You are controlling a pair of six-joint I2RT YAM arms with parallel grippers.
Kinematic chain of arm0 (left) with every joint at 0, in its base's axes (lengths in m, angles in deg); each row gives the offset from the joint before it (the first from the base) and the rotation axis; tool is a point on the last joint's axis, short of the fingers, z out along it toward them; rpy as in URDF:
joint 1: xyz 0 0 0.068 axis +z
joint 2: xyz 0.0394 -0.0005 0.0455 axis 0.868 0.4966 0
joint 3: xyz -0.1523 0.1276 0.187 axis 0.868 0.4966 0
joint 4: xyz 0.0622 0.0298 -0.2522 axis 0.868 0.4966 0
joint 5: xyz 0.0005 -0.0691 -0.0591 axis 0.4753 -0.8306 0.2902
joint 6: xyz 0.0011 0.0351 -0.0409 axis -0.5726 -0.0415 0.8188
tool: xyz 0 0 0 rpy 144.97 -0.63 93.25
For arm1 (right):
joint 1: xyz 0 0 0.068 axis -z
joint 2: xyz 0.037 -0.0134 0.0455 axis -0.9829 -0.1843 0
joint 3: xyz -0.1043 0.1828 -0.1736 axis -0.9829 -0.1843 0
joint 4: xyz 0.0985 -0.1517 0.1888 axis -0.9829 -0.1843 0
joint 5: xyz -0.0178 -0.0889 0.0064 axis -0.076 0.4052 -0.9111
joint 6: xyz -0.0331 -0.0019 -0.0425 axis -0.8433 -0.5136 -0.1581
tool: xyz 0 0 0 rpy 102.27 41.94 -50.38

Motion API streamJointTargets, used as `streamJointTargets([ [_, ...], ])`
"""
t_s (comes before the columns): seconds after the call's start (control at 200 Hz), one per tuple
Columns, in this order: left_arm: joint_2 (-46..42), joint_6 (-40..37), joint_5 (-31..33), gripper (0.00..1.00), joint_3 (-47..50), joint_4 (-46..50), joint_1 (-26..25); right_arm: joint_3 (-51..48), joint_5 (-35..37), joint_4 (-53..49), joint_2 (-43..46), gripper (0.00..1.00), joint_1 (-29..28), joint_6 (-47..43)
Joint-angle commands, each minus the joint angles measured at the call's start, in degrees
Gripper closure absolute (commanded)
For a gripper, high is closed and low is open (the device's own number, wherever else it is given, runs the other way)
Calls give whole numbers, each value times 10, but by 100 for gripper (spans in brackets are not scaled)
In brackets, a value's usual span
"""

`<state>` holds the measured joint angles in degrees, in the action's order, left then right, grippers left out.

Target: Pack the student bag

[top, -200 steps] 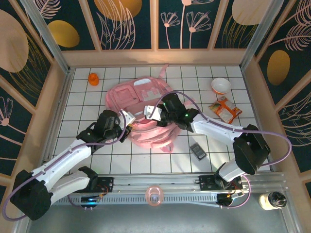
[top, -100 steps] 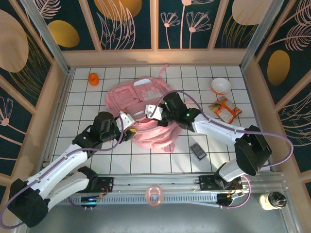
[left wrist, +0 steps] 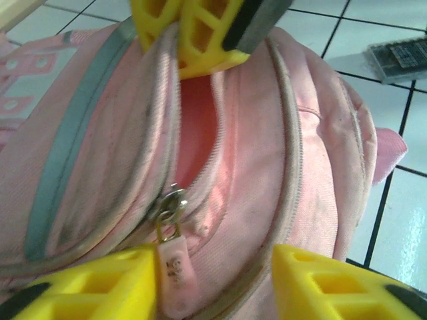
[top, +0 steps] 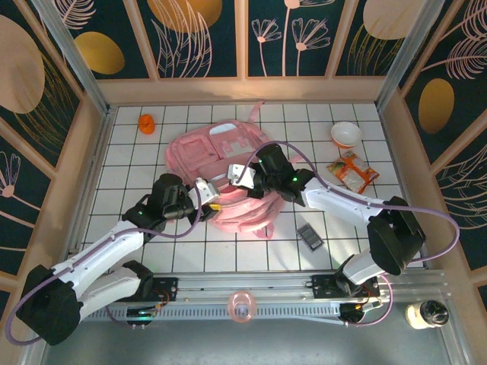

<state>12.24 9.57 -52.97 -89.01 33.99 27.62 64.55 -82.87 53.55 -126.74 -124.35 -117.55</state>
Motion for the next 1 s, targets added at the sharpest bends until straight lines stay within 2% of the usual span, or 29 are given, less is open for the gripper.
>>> streamJointTargets([
  [0.0,2,10,-46,69,5,-36,-1,18,-34,16,31,100,-1,18],
  [0.06,-3,15,-38,73,10,-42,-1,18,-33,17,31,100,0,18],
  [0.205,-17,39,13,77,26,-69,-1,19,-36,19,30,100,0,19],
  [0.235,-20,48,30,75,30,-76,-1,19,-36,19,30,100,0,20],
  [0.31,-22,70,68,63,36,-89,-1,20,-37,19,30,100,0,21],
  [0.42,-19,91,76,62,37,-96,-1,18,-40,20,31,100,-1,23],
  [0.776,9,119,44,93,30,-117,-1,20,-42,20,34,100,-1,28],
  [0.906,10,130,92,100,21,-95,1,20,-40,17,38,100,2,28],
  [0.996,9,136,133,100,11,-62,8,20,-42,14,46,100,8,25],
])
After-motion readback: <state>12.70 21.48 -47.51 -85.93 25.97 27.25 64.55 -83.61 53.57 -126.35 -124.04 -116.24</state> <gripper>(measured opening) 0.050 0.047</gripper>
